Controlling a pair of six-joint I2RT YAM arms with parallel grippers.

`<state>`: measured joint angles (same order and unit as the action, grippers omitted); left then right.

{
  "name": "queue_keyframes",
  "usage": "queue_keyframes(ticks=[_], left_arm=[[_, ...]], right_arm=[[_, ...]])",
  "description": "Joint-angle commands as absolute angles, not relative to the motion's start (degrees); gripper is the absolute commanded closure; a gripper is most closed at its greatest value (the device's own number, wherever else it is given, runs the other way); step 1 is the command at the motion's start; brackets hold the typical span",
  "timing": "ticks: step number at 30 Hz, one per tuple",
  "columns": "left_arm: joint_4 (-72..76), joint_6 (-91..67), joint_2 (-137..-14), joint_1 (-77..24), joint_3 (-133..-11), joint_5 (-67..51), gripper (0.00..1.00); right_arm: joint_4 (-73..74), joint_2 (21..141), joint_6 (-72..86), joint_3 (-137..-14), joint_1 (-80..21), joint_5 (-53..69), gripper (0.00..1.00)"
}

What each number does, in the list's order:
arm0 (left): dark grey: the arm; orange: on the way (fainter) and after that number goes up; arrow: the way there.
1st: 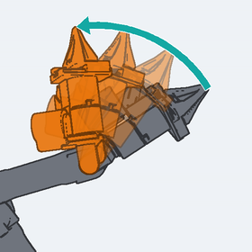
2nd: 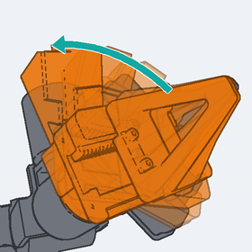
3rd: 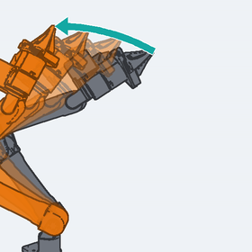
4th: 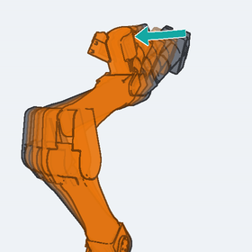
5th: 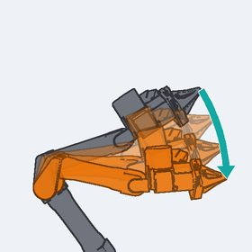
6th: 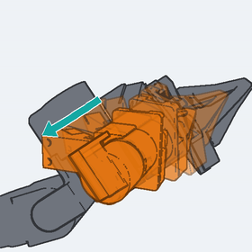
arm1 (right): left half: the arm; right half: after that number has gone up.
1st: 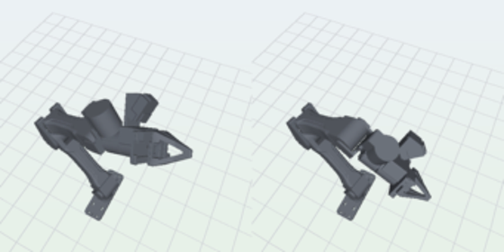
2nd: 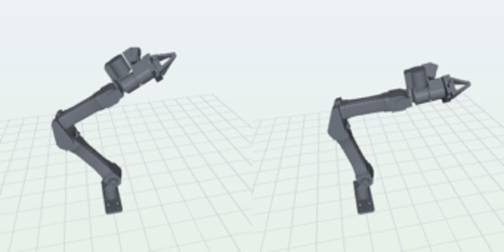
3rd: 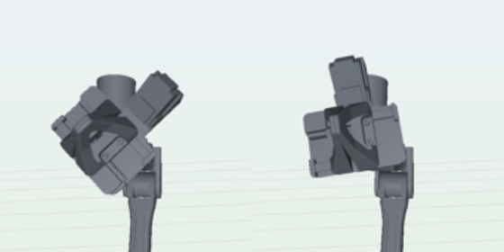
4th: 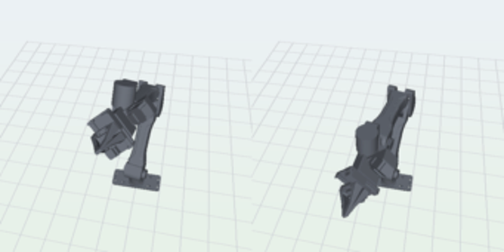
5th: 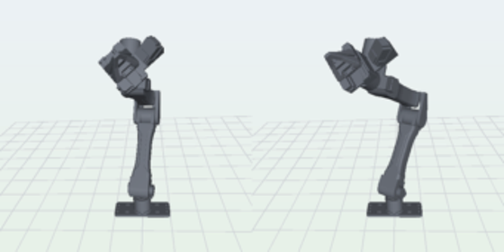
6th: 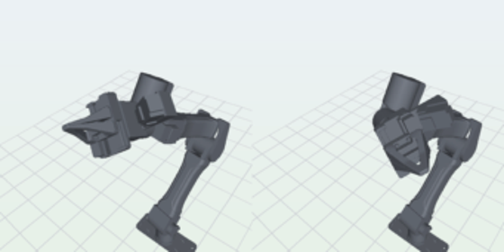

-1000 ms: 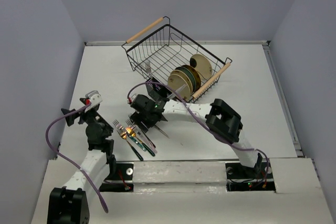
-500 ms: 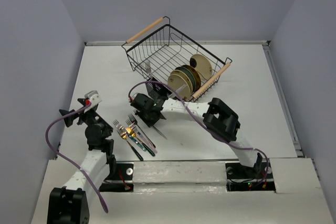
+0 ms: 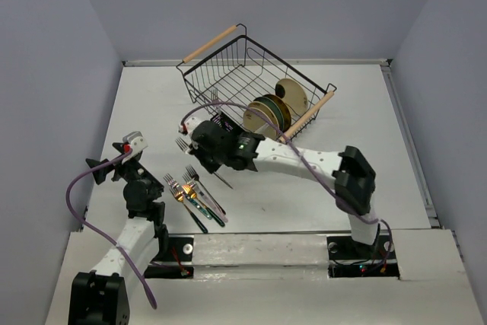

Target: Sort the eating utensils into containers

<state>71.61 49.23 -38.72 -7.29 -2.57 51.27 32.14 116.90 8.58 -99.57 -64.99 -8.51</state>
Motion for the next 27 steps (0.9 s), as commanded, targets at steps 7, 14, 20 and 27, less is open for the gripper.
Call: queue_keyframes(ticks=[7,14,20,27], left_arm=[[96.8,48.7,-37.8,-6.9,7.1,52.0,0.01],[96.5,48.4,-37.6,-6.9,7.2,51.8,0.01],[96.1,48.1,-37.9,-7.0,7.1,51.5,0.01],[95.8,48.0,-38.2,-7.0,7.1,51.3,0.01]], right_arm=[[-38.2,92.0,-7.3,-78.8,-66.1,-20.8,1.0],[-58.1,98.1,-17.4,-78.1,-63.4,-31.3,1.0],[-63.2,101.2,-18.1,-74.7,-62.1,-31.5,1.0],[-62.4,103.8,-17.8,-72.3,-60.5,-33.1,1.0]])
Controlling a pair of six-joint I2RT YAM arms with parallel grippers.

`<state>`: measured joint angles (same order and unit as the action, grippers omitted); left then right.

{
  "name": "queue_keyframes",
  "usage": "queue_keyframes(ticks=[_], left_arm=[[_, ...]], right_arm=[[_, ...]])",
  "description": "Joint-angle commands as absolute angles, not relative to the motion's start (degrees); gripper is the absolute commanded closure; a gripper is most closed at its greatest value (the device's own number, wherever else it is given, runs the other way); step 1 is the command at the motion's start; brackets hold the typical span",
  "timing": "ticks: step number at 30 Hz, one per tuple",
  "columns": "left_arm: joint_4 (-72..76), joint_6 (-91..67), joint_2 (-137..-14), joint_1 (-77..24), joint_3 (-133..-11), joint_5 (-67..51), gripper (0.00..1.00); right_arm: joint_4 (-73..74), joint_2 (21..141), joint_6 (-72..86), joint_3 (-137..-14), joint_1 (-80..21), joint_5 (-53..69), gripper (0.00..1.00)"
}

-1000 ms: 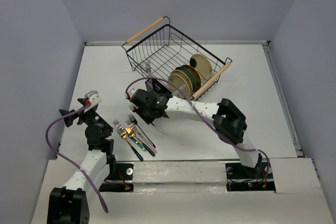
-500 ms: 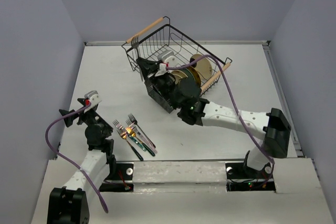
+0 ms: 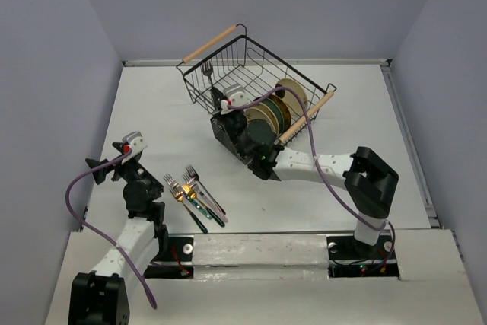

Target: Sort the eating utensils into containers

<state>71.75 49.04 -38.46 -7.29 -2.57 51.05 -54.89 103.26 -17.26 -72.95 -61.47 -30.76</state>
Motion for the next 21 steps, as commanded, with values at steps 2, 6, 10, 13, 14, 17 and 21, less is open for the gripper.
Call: queue_keyframes(ticks=[2,6,10,13,14,17,21], left_arm=[[95.8,48.0,-38.1,-7.0,7.1,51.3,0.01],[95.8,48.2,-38.1,-7.0,7.3,51.5,0.01],[95.8,48.1,-38.1,-7.0,7.3,51.3,0.01],[95.5,47.7,-38.1,-7.1,7.2,51.2,0.01],[95.4,47.7,-38.0,-7.0,7.2,51.1,0.01],[95.4,47.8,-38.1,-7.0,7.2,51.2,0.01],[95.4,47.8,-37.7,-7.0,7.2,51.2,0.01]], right_arm=[[-62.3,104.7,-16.0,-70.4,-60.5,-33.7,1.0],[-62.8,105.6,-13.8,-67.6,-60.5,-35.0,1.0],[-63.5,105.6,-13.1,-65.1,-60.5,-35.3,1.0],[-62.6,106.1,-13.4,-64.7,-60.5,-35.4,1.0],[-62.3,106.3,-13.4,-64.7,-60.5,-35.7,1.0],[-61.8,107.0,-13.7,-64.9,-60.5,-37.3,0.88],[-59.5,106.6,-12.8,-65.0,-60.5,-37.0,0.62]])
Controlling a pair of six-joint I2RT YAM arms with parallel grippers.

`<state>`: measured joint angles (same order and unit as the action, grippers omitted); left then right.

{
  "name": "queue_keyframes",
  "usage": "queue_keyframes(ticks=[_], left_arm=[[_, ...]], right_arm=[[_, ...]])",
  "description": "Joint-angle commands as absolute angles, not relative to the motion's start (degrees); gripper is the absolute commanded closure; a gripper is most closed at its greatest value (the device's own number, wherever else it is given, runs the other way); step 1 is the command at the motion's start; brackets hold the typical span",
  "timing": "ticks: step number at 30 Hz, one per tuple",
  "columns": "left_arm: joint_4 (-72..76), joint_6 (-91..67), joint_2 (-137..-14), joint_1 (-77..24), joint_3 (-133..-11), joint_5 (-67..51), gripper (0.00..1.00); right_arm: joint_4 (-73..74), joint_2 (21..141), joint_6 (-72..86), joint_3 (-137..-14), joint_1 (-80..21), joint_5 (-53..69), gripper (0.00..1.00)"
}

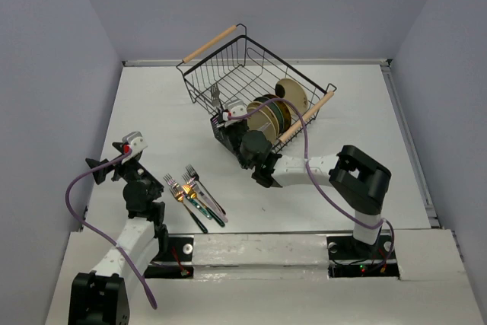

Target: Sort the eating utensils into containers

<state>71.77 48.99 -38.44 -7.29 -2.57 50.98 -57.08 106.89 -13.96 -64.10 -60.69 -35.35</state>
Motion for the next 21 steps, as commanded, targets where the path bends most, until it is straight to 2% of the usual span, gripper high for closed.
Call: queue_keyframes(ticks=[1,4,5,11,13,14,17,20,21], left_arm=[[95.3,47.8,-37.7,-7.1,7.3,51.2,0.01],[95.2,47.8,-37.6,-7.0,7.2,51.2,0.01],[95.2,47.8,-37.4,-7.0,7.2,51.2,0.01],[94.2,47.9,-36.5,-7.0,7.3,51.2,0.01],[94.0,47.6,-36.3,-7.0,7.4,50.8,0.01],[94.0,47.4,-36.6,-7.0,7.3,50.6,0.01],[93.8,47.0,-37.3,-7.0,7.1,50.6,0.01],[93.1,47.0,-36.1,-7.0,7.1,50.8,0.01],[92.8,47.0,-35.9,-7.0,7.1,50.7,0.01]], right_arm=[[-58.8,106.6,-12.6,-65.1,-60.5,-36.9,0.54],[-56.0,106.1,-12.0,-65.7,-60.5,-36.5,0.34],[-55.6,105.6,-11.9,-66.0,-60.5,-36.6,0.33],[-47.2,100.7,-8.4,-67.7,-60.5,-32.8,0.33],[-34.9,97.5,-5.7,-69.9,-60.5,-28.3,0.35],[-25.5,96.2,-3.7,-73.3,-60.5,-21.5,0.37],[-10.8,96.6,-0.9,-81.3,-61.3,-11.1,0.39],[12.7,101.2,4.4,-89.3,-63.8,-9.5,0.4],[16.2,103.9,5.7,-90.6,-65.2,-10.0,0.4]])
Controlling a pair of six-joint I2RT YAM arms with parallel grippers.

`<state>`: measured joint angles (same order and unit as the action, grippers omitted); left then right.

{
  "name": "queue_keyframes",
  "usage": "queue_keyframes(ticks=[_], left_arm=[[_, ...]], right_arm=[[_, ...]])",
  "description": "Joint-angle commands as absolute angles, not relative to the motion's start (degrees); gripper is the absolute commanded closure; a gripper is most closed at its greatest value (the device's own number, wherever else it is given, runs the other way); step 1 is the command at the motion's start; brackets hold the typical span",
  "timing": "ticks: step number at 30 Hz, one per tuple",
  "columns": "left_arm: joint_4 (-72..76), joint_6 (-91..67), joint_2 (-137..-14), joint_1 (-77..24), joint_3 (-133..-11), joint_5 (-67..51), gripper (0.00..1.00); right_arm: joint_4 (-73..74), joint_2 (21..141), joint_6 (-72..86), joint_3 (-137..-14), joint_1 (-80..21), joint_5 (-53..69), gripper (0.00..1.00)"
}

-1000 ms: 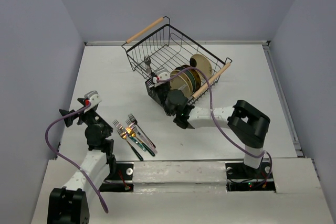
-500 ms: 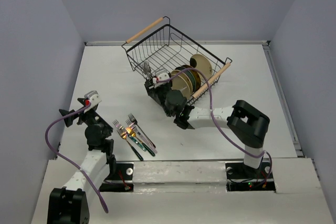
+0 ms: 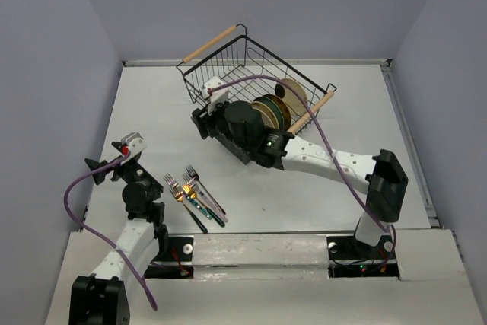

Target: Sort the eating utensils into containers

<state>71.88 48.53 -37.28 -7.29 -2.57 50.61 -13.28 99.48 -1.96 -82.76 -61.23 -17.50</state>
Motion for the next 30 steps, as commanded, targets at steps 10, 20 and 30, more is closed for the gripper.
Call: queue_keyframes(ticks=[10,20,30], left_arm=[[79.1,41.1,-34.2,-6.9,5.1,46.2,0.01],[74.7,40.3,-32.1,-7.0,5.2,43.9,0.01],[75.9,39.6,-31.9,-7.0,6.1,41.9,0.01]], right_arm=[[26.0,115.5,15.9,-93.7,-67.9,-5.1,0.51],[25.8,120.6,18.5,-93.7,-67.9,-10.8,0.6],[25.8,124.5,19.7,-94.7,-68.5,-9.7,0.65]])
